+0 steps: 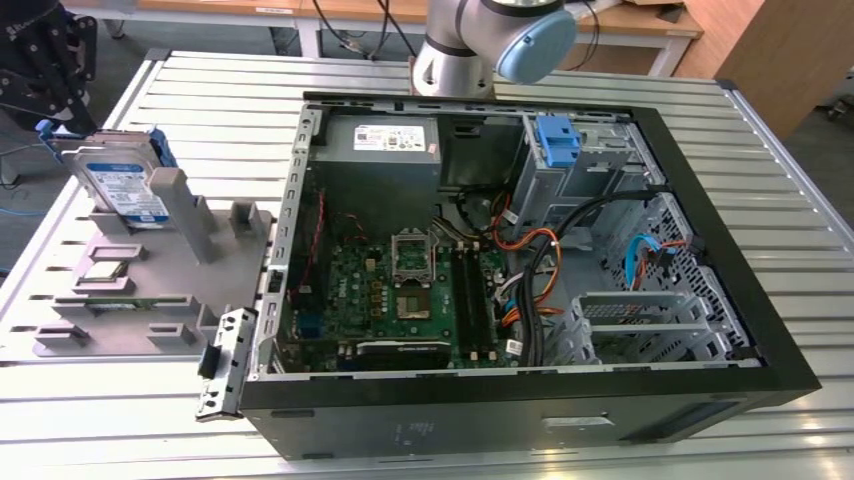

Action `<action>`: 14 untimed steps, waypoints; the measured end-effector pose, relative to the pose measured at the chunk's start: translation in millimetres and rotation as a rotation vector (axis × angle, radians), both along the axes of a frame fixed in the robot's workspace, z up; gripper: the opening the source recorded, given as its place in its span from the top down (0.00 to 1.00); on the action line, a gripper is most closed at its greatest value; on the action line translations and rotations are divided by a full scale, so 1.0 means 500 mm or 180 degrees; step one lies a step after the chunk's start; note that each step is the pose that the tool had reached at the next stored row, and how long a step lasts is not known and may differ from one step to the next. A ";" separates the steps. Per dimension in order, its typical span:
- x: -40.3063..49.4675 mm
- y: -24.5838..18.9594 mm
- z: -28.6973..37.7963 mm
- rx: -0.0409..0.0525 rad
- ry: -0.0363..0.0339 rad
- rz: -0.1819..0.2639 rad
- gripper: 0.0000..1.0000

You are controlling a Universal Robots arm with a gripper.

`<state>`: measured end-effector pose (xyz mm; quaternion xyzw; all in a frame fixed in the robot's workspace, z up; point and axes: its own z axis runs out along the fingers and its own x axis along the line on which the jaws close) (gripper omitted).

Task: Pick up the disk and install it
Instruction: 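Pick up the disk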

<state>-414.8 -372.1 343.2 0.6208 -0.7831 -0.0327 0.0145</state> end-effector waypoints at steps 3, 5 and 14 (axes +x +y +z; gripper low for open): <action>0.000 0.0001 -0.001 0.0002 0.0000 0.0000 0.89; 0.001 0.0004 -0.002 0.0003 -0.0001 0.0000 0.89; 0.004 0.0082 -0.003 0.0040 0.0000 0.0007 0.89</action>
